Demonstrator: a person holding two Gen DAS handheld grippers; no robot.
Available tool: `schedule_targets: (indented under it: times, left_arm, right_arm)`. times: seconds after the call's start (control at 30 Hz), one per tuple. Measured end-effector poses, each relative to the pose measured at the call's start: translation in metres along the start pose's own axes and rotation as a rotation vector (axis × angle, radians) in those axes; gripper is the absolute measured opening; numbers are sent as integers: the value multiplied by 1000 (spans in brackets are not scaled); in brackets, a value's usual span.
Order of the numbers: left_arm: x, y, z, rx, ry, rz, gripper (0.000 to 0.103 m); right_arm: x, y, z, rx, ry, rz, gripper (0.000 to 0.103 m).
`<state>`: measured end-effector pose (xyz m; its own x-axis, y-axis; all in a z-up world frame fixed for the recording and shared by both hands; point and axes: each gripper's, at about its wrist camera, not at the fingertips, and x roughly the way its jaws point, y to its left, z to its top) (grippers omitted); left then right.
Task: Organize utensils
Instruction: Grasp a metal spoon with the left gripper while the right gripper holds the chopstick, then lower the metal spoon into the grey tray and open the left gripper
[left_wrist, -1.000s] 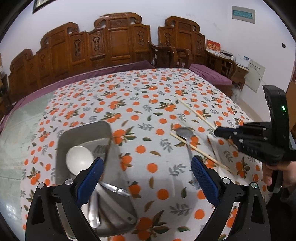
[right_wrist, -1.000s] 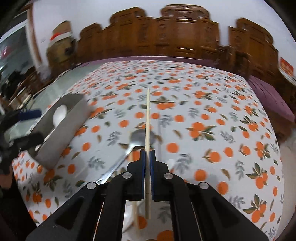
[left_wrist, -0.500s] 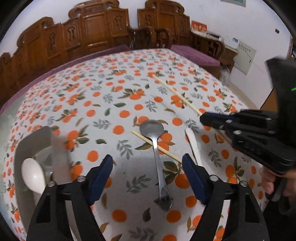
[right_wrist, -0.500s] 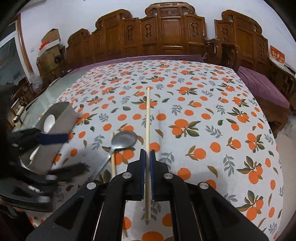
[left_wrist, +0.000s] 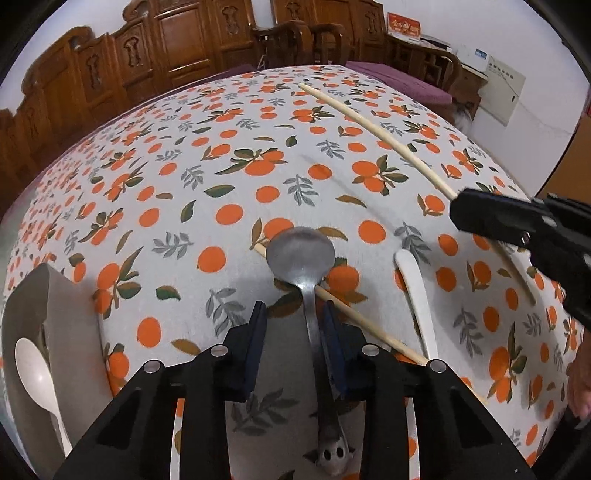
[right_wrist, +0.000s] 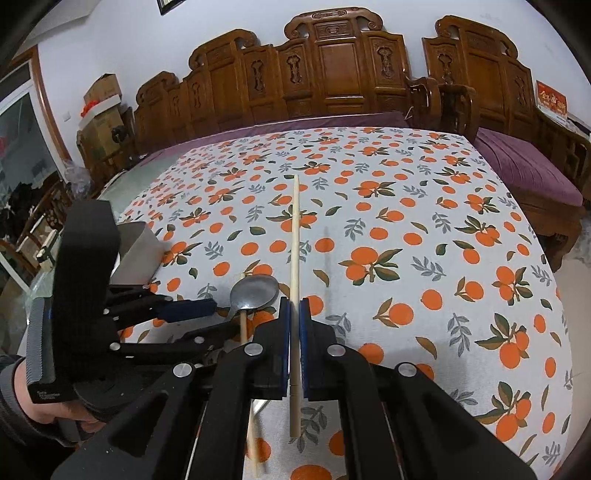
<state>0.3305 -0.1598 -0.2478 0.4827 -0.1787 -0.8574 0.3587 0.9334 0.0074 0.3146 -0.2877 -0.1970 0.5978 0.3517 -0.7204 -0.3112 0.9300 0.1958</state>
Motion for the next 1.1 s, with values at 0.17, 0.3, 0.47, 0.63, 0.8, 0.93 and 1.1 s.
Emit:
schedule_targets:
  times: [0.17,0.3,0.47,0.63,0.8,0.93,1.1]
  left_arm:
    - [1,-1,3,3,-5,-8,6]
    - [-7,2,-5,-10,-13,-27,5]
    - [-40,11,-21,-32,-71,-37,5]
    - [-75,18,-27,-50,-128,-22,5]
    - [-105,20,-34,-49,-180,-19,5]
    - [-121,20,-39,-47,-200,-23,5]
    - [-138,26,-42,-60,-223,-8,5]
  right_arm:
    - [2,4,-1,-12,6,-1,6]
    - [4,5,-2,-9,10,-5,6]
    - [3,13,-2,-17,5,-12,6]
    - [2,21,-4,-26,4,-17,6]
    - [-2,26,-5,-28,-4,-23,6]
    - [-6,33,-5,-39,-13,-21,6]
    - [-10,46,-3,-56,-26,4,6]
